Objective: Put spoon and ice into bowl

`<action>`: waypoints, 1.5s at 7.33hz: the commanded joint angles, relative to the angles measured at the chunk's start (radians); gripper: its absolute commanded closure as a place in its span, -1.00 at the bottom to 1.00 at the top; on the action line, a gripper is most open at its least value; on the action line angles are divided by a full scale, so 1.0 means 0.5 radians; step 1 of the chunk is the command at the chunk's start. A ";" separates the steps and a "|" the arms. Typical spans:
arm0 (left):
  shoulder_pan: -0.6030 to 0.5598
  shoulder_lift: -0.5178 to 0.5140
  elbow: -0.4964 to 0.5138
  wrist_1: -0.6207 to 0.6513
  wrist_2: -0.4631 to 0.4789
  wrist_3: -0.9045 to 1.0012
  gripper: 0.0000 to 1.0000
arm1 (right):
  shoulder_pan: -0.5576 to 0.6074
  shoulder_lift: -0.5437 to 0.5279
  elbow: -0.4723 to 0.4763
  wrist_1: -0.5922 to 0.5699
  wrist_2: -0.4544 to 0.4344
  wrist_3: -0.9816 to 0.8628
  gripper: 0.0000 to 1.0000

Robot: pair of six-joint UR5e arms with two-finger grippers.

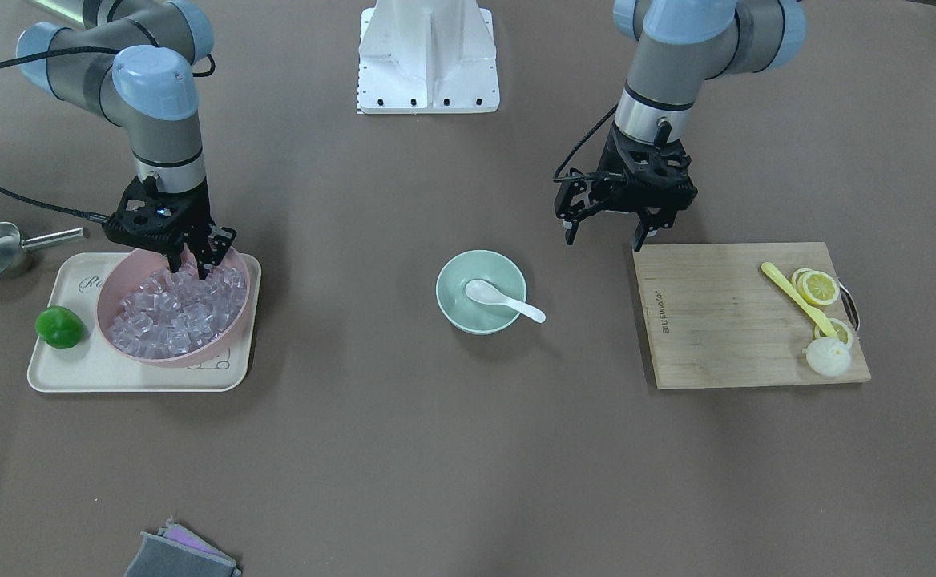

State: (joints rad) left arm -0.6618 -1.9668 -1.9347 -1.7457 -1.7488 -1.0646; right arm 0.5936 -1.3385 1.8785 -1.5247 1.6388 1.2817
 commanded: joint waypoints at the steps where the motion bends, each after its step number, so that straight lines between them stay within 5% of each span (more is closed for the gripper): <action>1: 0.001 -0.003 0.013 0.000 0.000 0.000 -0.96 | -0.018 0.005 -0.048 0.000 0.005 -0.048 0.12; 3: 0.001 -0.003 0.010 0.000 0.000 0.000 -0.96 | -0.018 0.008 -0.042 -0.003 0.008 -0.084 0.99; 9: 0.004 0.000 0.001 0.000 -0.009 0.000 -0.96 | 0.162 0.020 0.047 -0.037 0.124 -0.271 1.00; 11: -0.105 -0.018 0.001 0.024 -0.182 0.216 -0.96 | 0.221 0.347 0.130 -0.449 0.204 -0.272 1.00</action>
State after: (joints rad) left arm -0.6761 -1.9708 -1.9350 -1.7407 -1.7778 -1.0317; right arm 0.6885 -1.2567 1.9197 -1.6308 1.7184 1.1477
